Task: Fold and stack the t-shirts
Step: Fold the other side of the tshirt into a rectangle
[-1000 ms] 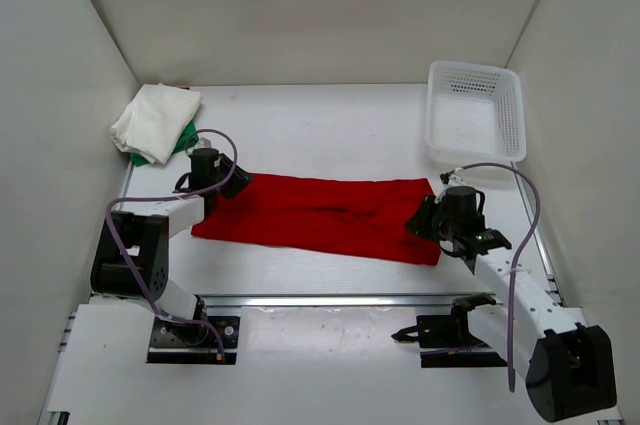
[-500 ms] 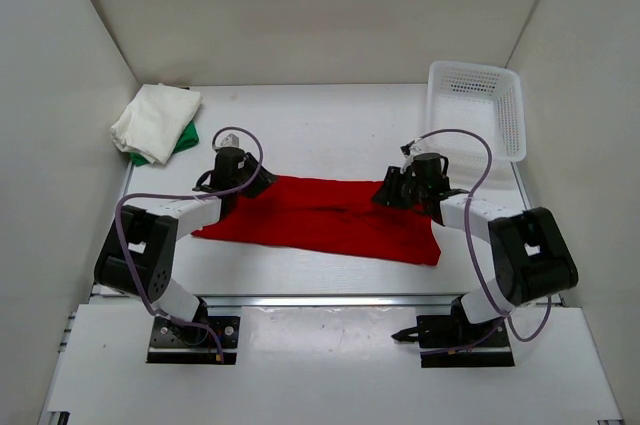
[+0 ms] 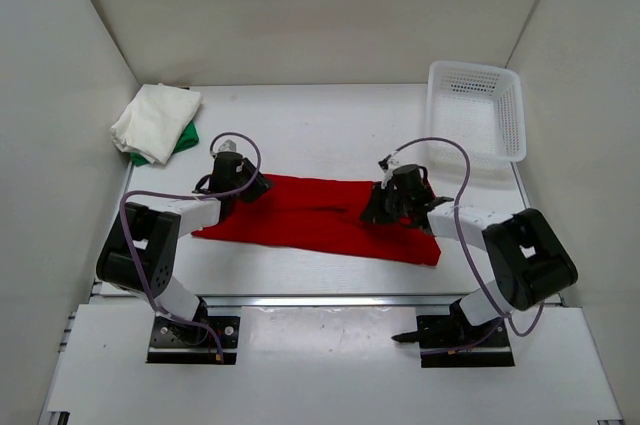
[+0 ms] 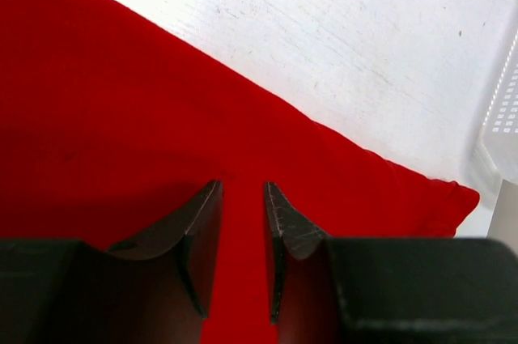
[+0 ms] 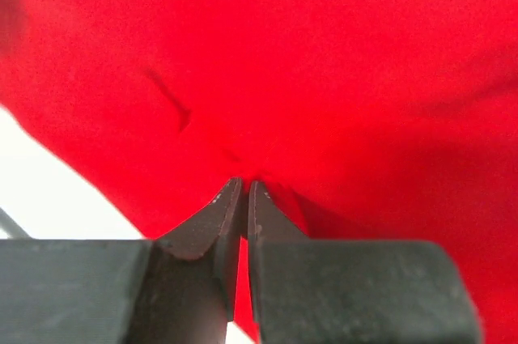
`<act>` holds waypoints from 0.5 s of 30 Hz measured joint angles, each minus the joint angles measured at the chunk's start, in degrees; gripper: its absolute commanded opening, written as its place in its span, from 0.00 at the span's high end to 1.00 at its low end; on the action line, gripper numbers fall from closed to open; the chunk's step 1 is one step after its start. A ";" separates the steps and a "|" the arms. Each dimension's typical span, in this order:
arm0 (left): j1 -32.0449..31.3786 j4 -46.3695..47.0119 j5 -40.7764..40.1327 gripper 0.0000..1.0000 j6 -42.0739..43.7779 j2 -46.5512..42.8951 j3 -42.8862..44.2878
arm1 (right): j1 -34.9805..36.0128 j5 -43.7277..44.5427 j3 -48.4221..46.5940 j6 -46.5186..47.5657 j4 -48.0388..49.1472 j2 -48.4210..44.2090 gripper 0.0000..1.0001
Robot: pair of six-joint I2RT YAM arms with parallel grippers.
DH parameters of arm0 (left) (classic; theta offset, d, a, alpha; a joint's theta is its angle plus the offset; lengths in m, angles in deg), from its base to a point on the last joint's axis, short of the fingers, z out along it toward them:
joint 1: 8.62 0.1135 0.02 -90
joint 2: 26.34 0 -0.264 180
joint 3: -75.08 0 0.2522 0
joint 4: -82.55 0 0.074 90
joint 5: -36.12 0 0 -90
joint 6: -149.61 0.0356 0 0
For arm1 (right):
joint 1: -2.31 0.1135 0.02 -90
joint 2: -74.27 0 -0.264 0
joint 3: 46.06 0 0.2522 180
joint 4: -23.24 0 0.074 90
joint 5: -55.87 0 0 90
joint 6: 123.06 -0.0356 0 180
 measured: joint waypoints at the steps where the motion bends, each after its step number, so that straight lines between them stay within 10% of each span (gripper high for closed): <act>1: 0.02 0.15 0.04 0.63 -0.09 0.00 0.00 | 1.33 0.63 0.76 -0.39 -0.66 -1.38 0.98; 11: 0.07 0.79 0.98 0.63 -0.81 0.20 0.00 | 12.11 2.19 3.26 -6.49 -6.12 -9.09 0.53; 15: 0.09 0.79 1.03 0.62 -0.79 0.20 0.02 | 9.88 2.38 3.23 -6.38 -8.59 -11.76 0.78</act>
